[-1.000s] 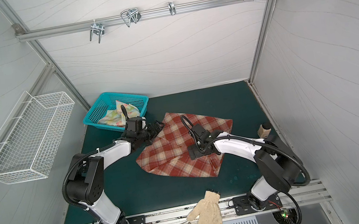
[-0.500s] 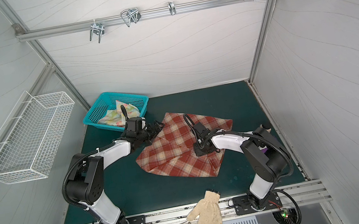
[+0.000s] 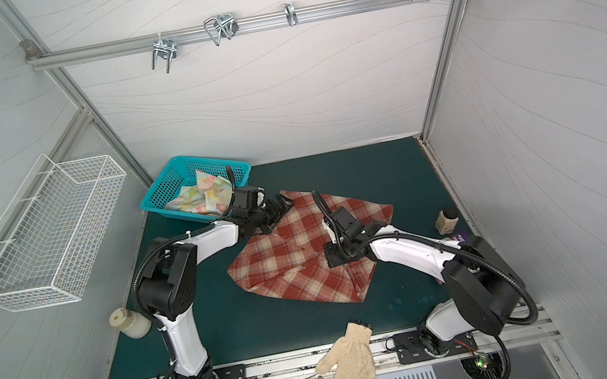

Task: Fold and stack the skirts

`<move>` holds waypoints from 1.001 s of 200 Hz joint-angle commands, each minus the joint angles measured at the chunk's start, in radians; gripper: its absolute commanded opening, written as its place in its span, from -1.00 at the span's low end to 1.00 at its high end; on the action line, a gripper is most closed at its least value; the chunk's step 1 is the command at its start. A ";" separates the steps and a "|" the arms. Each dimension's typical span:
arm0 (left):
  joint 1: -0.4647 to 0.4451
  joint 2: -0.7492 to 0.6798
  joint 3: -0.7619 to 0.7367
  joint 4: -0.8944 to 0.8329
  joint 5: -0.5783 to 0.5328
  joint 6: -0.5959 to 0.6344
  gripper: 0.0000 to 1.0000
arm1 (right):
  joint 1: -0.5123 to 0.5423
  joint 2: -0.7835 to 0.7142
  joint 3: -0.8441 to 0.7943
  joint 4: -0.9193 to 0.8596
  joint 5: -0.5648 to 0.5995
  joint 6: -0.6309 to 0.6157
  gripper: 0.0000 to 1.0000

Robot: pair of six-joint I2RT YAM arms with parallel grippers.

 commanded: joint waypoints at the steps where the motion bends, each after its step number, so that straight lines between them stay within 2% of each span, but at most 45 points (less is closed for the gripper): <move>1: -0.020 0.079 0.112 -0.053 0.013 0.014 0.98 | 0.062 -0.061 -0.011 -0.046 -0.018 0.041 -0.88; 57: -0.048 0.255 0.368 -0.201 0.019 0.047 0.98 | 0.241 -0.135 0.022 -0.075 0.031 0.136 -0.86; 132: -0.050 0.427 0.649 -0.364 0.064 0.116 0.98 | 0.523 -0.077 0.102 -0.075 0.082 0.249 -0.82; 173: -0.055 0.490 0.757 -0.394 0.081 0.118 0.98 | 0.618 -0.041 0.160 -0.107 0.093 0.269 -0.40; 200: -0.056 0.469 0.763 -0.387 0.088 0.117 0.98 | 0.647 -0.082 0.181 -0.166 0.118 0.272 -0.34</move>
